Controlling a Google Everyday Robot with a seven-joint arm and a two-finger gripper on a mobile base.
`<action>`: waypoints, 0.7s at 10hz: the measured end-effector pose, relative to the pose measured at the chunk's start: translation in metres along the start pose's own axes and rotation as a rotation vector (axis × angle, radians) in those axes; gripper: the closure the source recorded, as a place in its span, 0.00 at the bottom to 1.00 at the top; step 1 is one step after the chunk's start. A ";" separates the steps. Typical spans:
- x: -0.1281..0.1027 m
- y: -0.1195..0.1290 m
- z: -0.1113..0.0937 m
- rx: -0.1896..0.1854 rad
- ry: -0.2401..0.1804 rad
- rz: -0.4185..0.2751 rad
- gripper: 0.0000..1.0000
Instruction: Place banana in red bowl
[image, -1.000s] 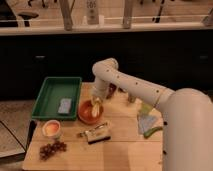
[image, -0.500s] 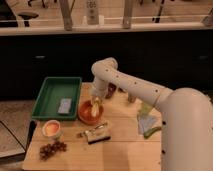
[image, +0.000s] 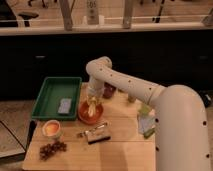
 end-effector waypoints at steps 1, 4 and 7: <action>0.000 -0.001 0.000 -0.002 0.000 0.001 0.20; 0.000 -0.002 0.001 -0.005 0.001 0.002 0.20; 0.001 -0.003 0.000 -0.005 0.008 0.009 0.20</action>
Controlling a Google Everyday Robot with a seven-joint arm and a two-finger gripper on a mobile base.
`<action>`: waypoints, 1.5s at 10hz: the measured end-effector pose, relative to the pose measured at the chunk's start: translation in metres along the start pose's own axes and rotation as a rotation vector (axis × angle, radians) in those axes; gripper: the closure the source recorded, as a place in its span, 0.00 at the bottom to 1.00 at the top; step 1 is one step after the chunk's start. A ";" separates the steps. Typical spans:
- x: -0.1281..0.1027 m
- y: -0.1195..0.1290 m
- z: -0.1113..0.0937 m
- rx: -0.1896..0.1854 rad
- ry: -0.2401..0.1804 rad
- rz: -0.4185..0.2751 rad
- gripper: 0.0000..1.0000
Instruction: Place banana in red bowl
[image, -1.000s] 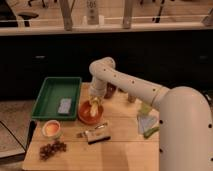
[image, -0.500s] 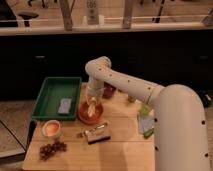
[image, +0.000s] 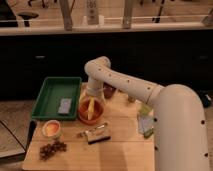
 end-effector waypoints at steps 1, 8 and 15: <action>0.000 0.001 -0.001 -0.001 0.003 0.004 0.20; -0.001 0.014 -0.007 -0.013 0.007 0.063 0.20; -0.001 0.013 -0.007 -0.013 0.007 0.060 0.20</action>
